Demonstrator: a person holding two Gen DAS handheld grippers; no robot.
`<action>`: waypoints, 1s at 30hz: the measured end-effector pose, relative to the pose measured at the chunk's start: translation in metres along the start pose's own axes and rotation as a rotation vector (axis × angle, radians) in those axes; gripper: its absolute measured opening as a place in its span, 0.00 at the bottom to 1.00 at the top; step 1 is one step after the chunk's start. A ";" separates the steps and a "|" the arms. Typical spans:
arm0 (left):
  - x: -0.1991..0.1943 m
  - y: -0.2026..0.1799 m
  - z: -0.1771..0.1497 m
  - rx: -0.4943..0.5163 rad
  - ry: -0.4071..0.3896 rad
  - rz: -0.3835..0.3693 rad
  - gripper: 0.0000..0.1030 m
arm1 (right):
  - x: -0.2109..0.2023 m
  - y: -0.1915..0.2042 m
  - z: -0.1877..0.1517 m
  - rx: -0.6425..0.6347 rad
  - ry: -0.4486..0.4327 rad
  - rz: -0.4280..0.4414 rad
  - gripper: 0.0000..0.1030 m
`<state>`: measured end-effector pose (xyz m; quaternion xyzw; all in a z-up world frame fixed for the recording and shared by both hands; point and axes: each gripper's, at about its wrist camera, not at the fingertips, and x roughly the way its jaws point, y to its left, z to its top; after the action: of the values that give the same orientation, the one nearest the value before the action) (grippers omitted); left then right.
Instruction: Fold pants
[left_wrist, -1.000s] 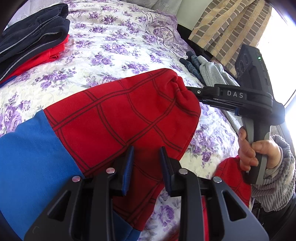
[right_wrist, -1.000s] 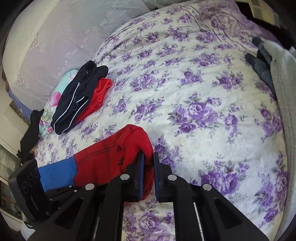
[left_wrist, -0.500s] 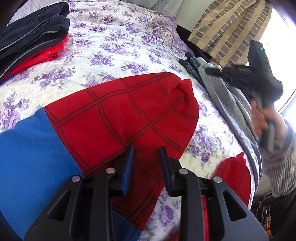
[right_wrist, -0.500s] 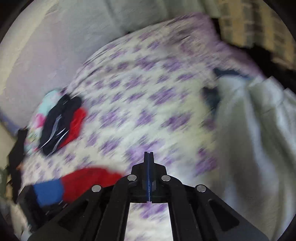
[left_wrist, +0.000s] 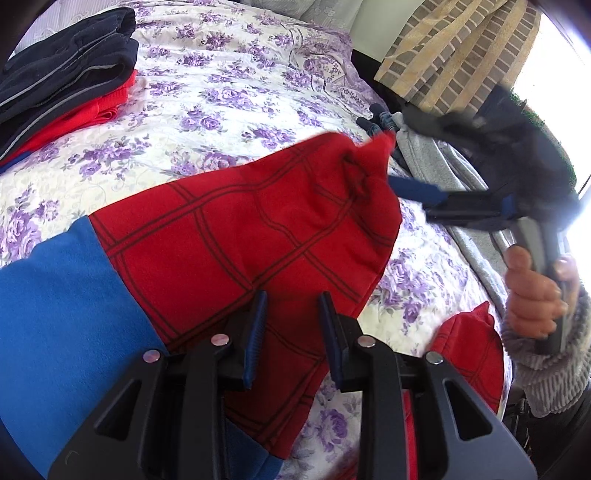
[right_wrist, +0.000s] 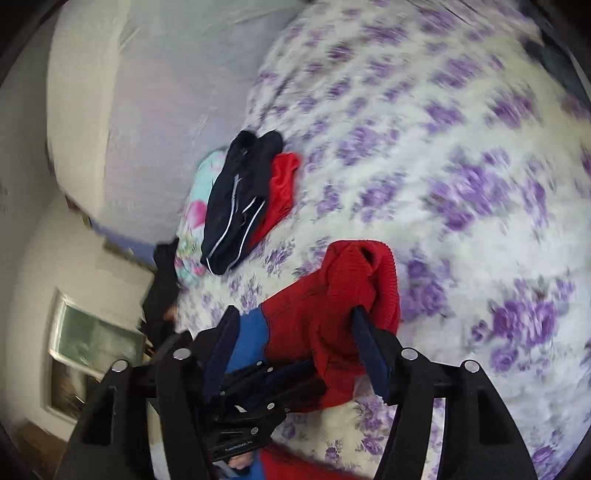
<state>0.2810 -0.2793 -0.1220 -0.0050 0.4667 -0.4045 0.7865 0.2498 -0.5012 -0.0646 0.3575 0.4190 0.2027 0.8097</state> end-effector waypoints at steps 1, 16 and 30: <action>0.000 0.000 0.001 0.002 0.000 0.003 0.28 | 0.005 0.005 0.001 -0.008 0.014 -0.015 0.71; 0.001 0.002 -0.001 -0.002 -0.005 -0.010 0.28 | -0.031 -0.009 -0.003 0.027 -0.137 -0.091 0.42; 0.001 0.001 -0.002 0.000 -0.007 -0.007 0.28 | 0.008 -0.024 0.024 -0.086 -0.033 -0.091 0.49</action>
<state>0.2807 -0.2784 -0.1246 -0.0079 0.4639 -0.4073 0.7866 0.2748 -0.5220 -0.0771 0.3064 0.4125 0.1773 0.8394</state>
